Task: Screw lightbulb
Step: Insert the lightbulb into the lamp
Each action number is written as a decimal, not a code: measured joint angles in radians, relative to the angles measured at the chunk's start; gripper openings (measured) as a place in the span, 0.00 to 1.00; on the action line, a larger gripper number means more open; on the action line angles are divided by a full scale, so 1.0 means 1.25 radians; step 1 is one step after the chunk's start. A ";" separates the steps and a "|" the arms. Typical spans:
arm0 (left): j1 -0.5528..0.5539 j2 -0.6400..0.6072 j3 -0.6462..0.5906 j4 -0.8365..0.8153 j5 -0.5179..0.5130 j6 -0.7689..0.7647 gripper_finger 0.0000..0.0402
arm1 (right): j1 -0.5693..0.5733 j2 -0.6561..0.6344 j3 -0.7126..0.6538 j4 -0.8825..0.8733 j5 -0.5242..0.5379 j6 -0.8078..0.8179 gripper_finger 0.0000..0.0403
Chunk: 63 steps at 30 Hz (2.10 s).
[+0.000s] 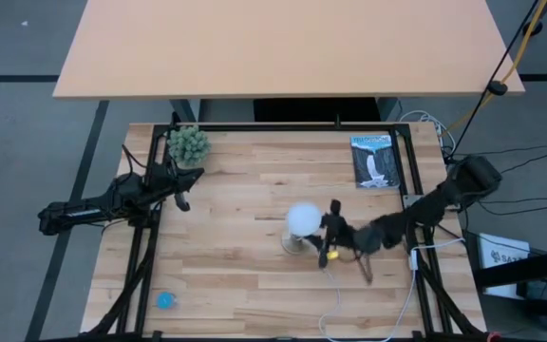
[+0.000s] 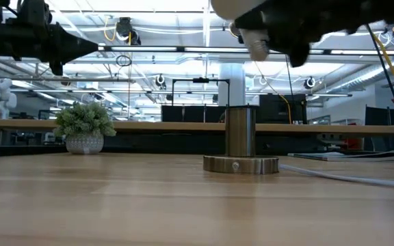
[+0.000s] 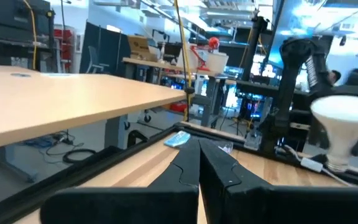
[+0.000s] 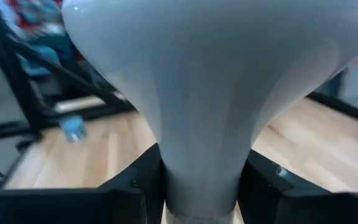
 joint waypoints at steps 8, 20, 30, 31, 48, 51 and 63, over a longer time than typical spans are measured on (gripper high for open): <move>-0.004 0.003 0.000 0.005 0.060 -0.019 0.00 | -0.170 0.006 -0.048 0.086 -0.324 -0.041 0.36; -0.109 0.241 0.000 0.130 0.089 -0.138 0.00 | -0.195 0.006 -0.049 0.065 -0.378 -0.022 0.37; -0.213 0.596 0.001 0.488 0.063 -0.124 0.00 | -0.195 0.006 -0.049 0.065 -0.374 0.022 0.38; -0.221 0.631 0.006 0.535 0.063 -0.108 0.00 | -0.195 0.006 -0.049 0.065 -0.374 0.023 0.38; -0.249 1.077 0.302 0.571 0.105 -0.005 0.34 | -0.194 0.006 -0.049 0.054 -0.375 0.044 0.37; -0.251 1.125 0.334 0.574 0.105 -0.004 0.45 | -0.194 0.006 -0.049 0.050 -0.378 0.044 0.38; -0.261 1.186 0.367 0.575 0.105 -0.066 0.70 | -0.184 0.006 -0.049 0.037 -0.378 0.044 0.38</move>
